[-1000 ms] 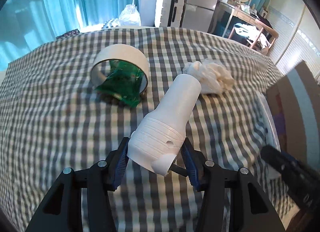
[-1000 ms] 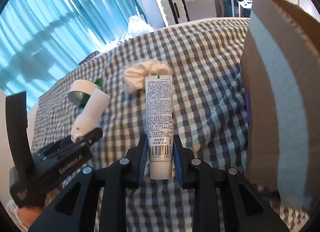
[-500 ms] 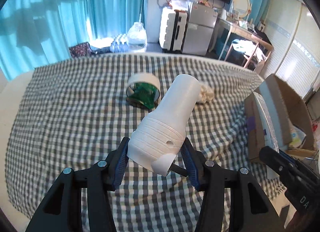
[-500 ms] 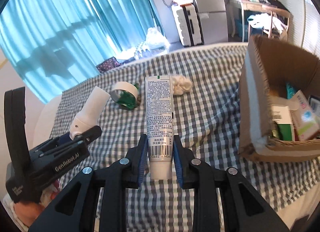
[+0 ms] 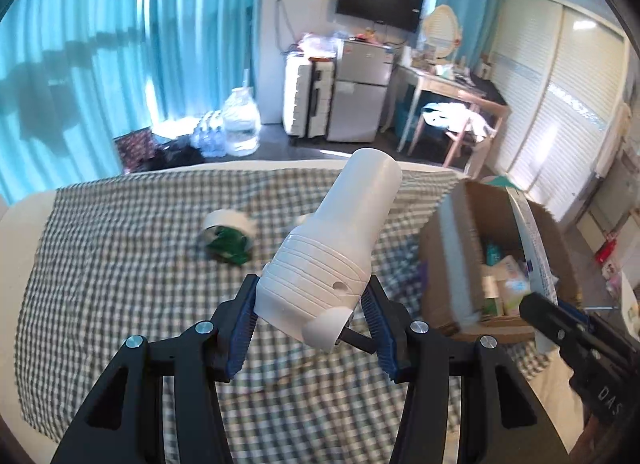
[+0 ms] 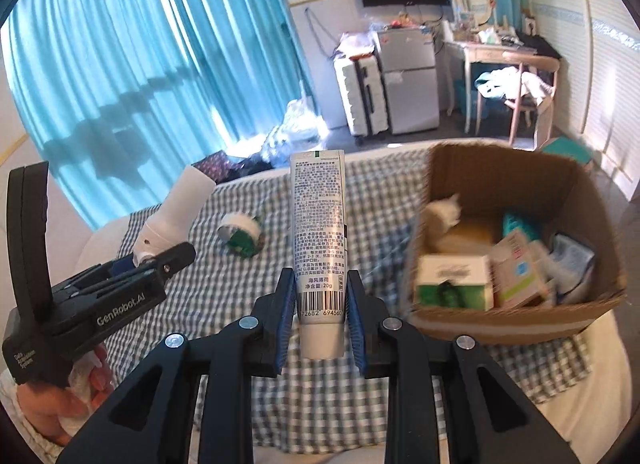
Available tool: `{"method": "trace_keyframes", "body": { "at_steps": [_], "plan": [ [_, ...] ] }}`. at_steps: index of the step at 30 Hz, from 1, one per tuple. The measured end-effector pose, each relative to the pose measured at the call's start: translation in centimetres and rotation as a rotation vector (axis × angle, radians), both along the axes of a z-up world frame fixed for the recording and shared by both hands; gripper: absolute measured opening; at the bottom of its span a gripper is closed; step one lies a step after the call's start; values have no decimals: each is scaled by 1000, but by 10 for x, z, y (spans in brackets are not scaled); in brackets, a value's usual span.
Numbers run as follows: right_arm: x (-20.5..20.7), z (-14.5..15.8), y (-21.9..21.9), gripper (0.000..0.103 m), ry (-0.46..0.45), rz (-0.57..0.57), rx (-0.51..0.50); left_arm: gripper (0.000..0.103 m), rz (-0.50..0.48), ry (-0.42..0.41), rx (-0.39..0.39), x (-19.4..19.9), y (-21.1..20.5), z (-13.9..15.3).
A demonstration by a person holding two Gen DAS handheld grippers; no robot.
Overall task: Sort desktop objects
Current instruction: 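Carry the toothpaste tube and white cylinder to the box and release them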
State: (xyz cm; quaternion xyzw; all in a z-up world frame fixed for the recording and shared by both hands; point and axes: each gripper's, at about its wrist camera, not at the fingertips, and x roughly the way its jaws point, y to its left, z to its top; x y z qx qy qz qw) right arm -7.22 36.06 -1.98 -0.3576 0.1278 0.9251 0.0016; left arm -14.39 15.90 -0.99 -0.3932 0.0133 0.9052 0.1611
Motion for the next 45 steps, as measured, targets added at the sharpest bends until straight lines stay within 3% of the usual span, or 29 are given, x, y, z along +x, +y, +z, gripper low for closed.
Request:
{"method": "trace_keyframes", "body": {
  "at_steps": [6, 11, 16, 24, 29, 30, 32, 33, 37, 45],
  "plan": [
    [4, 36, 47, 24, 45, -26, 61, 53, -95, 21, 5, -5, 70, 19],
    [1, 43, 89, 24, 51, -72, 88, 53, -205, 53, -4, -11, 134, 26],
    [-4, 27, 130, 24, 17, -133, 88, 53, -273, 19, 22, -22, 190, 17],
    [-23, -17, 189, 24, -68, -225, 29, 53, -344, -40, -64, -36, 245, -29],
    [-31, -34, 203, 25, -109, -255, 22, 56, -340, -74, -84, -45, 253, -49],
    [-31, -35, 206, 26, -104, -270, 19, 70, -341, -78, -81, -45, 251, -50],
    [-30, -34, 209, 50, -98, -298, 8, 90, -326, -70, -95, -48, 248, -48],
    [-28, -31, 213, 57, -86, -323, -7, 90, -312, -49, -107, -48, 246, -45],
    [-21, -21, 213, 57, -61, -350, -13, 93, -331, -44, -89, -45, 228, -34],
    [-4, -1, 176, 57, -36, -324, -1, 95, -248, -26, -64, -37, 167, -3]
  ]
}}
